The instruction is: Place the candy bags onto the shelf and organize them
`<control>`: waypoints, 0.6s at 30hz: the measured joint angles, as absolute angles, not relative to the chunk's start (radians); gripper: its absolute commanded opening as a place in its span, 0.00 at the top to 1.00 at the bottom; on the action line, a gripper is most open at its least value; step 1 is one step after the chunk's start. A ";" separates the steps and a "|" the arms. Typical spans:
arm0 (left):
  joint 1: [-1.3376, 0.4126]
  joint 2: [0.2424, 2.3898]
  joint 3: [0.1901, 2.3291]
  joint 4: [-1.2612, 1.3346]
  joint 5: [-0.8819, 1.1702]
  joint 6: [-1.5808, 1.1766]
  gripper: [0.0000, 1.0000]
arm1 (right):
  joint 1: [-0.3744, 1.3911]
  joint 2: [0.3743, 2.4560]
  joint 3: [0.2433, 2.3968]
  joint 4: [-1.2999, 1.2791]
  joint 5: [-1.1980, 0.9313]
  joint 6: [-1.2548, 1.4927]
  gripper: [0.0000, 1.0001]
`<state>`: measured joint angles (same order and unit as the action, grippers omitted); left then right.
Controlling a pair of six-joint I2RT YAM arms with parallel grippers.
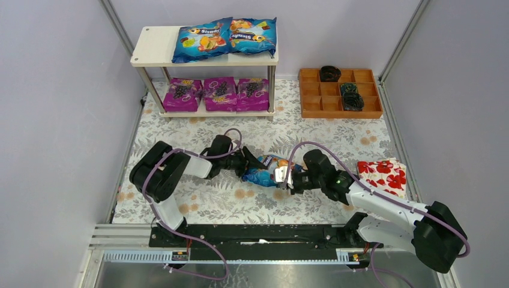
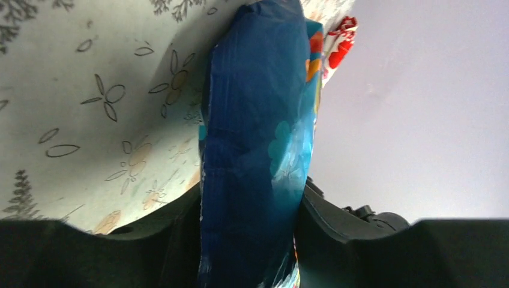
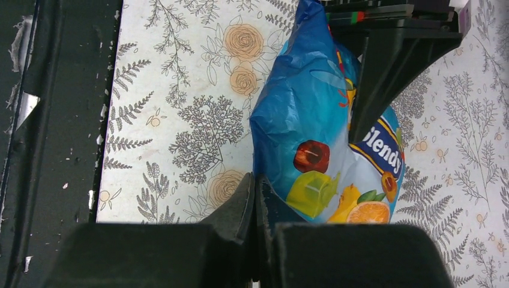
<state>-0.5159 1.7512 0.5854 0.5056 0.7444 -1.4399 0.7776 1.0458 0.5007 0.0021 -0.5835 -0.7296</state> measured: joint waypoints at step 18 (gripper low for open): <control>-0.520 1.439 0.624 0.119 0.552 -1.120 0.66 | 0.778 0.860 0.434 0.194 -0.413 -0.497 0.00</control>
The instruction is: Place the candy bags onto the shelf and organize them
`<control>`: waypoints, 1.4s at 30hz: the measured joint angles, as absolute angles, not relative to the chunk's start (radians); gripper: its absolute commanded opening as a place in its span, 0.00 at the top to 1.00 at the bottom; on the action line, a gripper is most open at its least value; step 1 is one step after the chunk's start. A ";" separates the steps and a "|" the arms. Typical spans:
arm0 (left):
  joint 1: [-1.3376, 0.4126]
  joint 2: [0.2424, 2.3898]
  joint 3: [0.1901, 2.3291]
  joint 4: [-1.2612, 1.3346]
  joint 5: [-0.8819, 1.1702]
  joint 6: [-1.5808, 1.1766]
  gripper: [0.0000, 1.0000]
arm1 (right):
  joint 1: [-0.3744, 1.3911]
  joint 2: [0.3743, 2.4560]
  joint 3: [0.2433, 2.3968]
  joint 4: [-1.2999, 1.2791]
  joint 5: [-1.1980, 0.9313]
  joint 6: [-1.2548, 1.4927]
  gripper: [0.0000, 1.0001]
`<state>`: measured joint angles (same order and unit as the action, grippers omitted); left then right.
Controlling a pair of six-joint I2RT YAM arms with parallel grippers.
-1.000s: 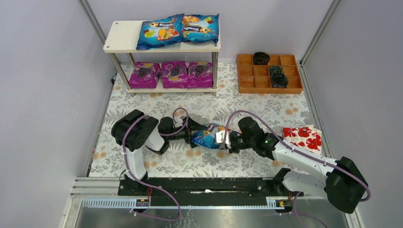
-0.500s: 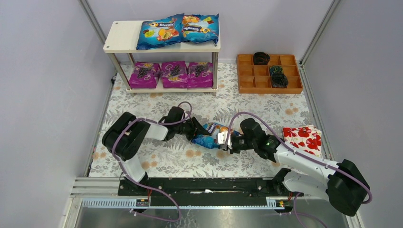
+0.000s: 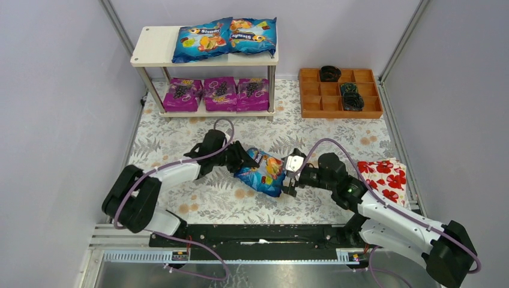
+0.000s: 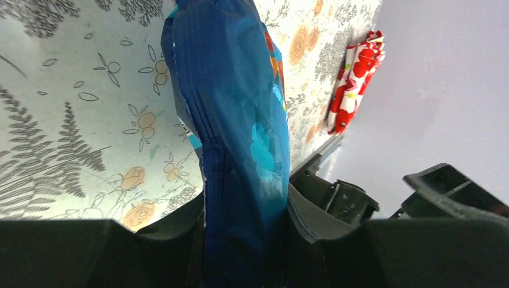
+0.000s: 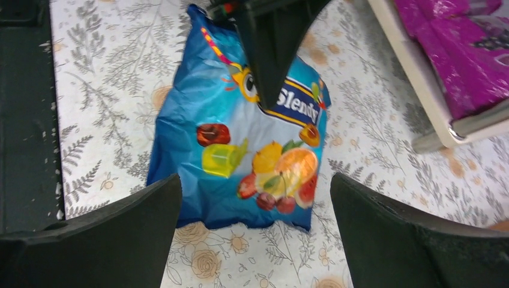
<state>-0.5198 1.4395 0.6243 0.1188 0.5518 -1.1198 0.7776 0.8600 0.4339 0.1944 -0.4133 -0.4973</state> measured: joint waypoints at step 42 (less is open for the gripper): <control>-0.216 1.076 2.001 -0.984 -0.237 -0.629 0.78 | 0.778 0.831 0.374 0.276 -0.305 -0.395 0.00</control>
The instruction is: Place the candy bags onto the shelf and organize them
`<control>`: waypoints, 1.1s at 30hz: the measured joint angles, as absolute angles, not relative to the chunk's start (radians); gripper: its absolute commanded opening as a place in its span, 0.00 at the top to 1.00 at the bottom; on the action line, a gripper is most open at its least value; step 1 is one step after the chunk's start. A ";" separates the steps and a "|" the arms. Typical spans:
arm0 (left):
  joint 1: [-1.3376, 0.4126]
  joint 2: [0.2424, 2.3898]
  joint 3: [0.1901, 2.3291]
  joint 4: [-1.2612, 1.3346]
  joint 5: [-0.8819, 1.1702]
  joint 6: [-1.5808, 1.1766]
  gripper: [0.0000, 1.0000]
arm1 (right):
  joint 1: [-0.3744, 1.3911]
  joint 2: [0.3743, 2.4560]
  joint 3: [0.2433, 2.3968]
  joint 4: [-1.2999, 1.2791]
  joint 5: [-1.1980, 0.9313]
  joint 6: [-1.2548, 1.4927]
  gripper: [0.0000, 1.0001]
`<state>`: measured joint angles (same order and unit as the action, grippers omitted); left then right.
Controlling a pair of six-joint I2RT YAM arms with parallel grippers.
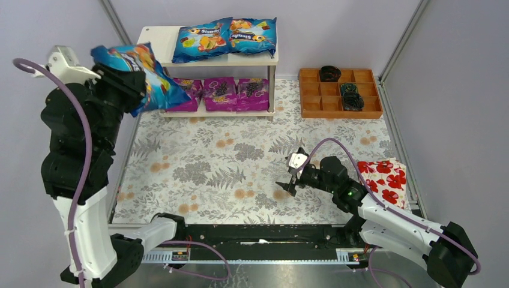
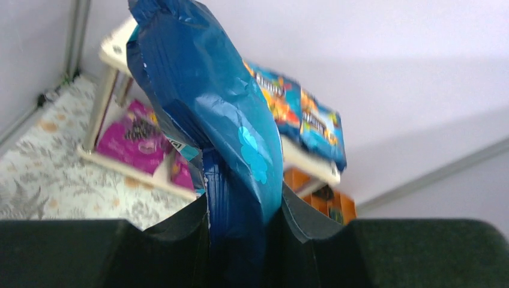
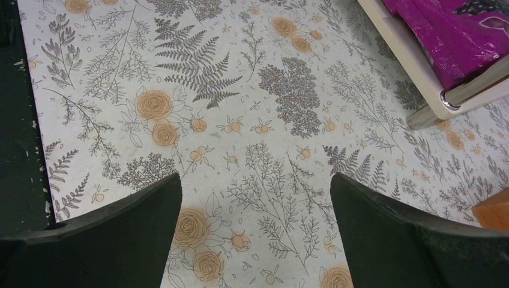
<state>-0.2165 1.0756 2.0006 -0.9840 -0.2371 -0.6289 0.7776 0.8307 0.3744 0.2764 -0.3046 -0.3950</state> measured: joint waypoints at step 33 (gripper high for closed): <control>-0.065 1.650 1.761 -0.124 -0.741 -1.352 0.86 | 0.778 0.833 0.374 0.250 -0.327 -0.369 0.00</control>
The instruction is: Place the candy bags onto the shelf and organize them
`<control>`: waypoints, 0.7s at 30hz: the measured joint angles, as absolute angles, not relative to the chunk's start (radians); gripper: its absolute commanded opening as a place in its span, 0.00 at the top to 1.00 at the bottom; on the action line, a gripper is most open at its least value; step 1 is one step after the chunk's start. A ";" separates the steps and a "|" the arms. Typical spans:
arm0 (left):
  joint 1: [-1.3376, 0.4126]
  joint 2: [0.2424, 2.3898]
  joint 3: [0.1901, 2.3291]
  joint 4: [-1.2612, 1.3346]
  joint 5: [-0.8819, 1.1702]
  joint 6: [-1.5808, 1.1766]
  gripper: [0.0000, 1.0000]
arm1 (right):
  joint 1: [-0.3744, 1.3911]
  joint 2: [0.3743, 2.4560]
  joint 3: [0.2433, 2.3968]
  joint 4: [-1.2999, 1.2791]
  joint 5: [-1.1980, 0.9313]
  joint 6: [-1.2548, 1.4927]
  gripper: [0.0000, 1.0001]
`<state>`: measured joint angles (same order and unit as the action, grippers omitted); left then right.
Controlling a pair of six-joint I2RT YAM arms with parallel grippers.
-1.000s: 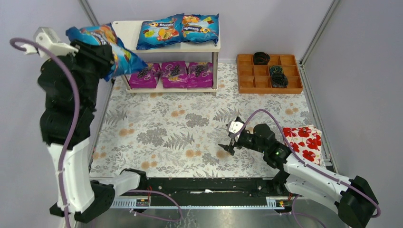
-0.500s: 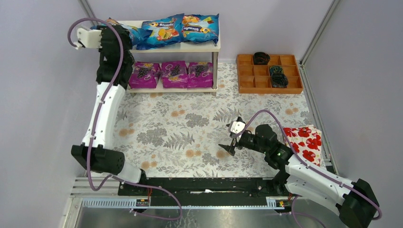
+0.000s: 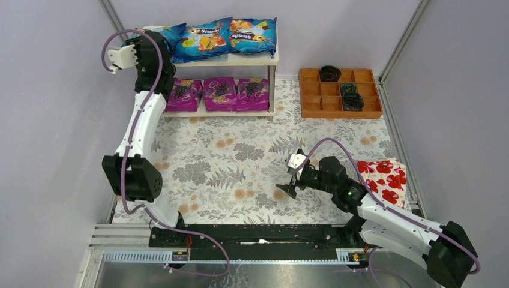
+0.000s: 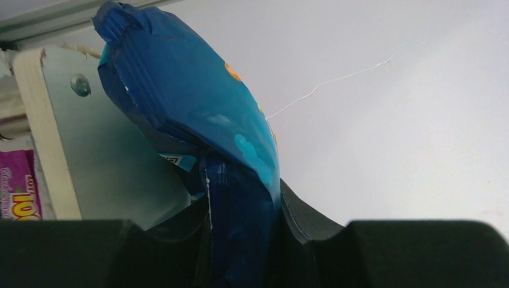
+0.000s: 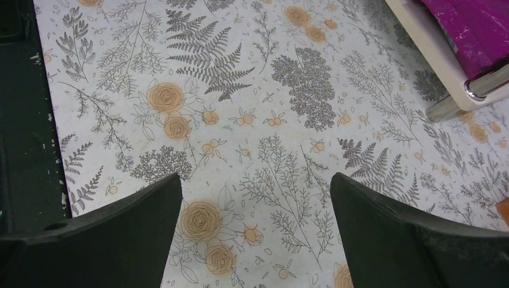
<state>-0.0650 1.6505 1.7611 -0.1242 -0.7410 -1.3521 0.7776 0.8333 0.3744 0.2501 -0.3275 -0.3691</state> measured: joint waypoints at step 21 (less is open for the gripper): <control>-0.118 1.647 1.596 0.154 -0.799 -1.298 0.02 | 0.778 0.846 0.374 0.251 -0.334 -0.369 0.00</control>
<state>-0.1184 1.6474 1.5959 0.1543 -0.7994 -1.2976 0.7776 0.8463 0.3740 0.2508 -0.3340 -0.3695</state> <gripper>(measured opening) 0.849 0.995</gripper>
